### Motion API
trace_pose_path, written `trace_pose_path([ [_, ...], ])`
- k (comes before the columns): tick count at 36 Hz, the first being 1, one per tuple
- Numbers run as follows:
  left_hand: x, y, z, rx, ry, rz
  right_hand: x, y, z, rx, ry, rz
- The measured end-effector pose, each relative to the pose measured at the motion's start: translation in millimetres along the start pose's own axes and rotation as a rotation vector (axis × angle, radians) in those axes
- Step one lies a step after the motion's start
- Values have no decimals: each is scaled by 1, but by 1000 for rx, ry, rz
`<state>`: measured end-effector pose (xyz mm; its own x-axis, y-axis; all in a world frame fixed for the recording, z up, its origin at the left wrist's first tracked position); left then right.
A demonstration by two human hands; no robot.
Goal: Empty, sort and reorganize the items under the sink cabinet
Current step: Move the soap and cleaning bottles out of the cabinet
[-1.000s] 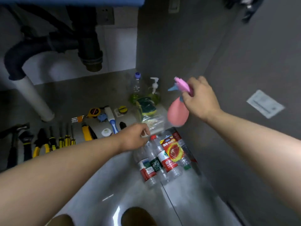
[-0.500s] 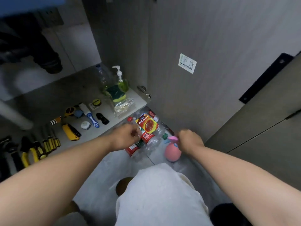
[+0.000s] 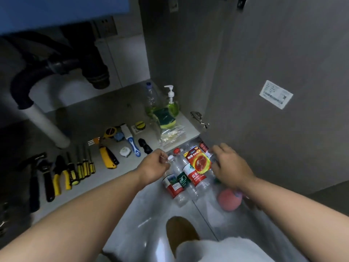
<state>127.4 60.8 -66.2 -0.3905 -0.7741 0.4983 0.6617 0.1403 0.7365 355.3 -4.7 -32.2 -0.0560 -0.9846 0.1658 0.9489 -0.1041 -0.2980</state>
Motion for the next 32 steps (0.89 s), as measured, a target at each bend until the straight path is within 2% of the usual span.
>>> trace_pose_path([
  [3,-22,-5,14,106,31,22,-44,-29,-9,-201,-152,40],
  [6,-51,-11,28,237,77,25,-91,-45,-22,-398,-245,-54],
  [10,-93,-17,51,295,152,23,-156,-50,-36,-615,-227,-224],
  [14,-132,-20,73,384,210,-31,-210,-50,-56,-693,-281,-324],
  [18,-165,-28,70,561,143,24,-243,-55,-78,-817,-359,-349],
  [22,-172,-30,42,730,-2,99,-246,-60,-106,-857,-429,-344],
  [25,-167,-32,43,727,70,83,-237,-63,-110,-882,-392,-309],
  [28,-149,-36,46,784,125,75,-215,-61,-105,-1039,-369,-309],
  [32,-110,-31,38,757,87,50,-168,-48,-91,-1068,-372,-369],
])
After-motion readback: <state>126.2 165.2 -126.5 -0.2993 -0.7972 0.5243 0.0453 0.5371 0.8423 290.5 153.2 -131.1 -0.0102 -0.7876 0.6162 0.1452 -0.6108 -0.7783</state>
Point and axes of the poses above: each hand's wrist, its own x-axis away from the middle knuckle, its own z-axis out of the back of the hand, y = z × x, the point moved 9 cm from there along -x, towards the middle knuckle, and after that the axes turned 7 degrees about -y, right-handed, at the moved point
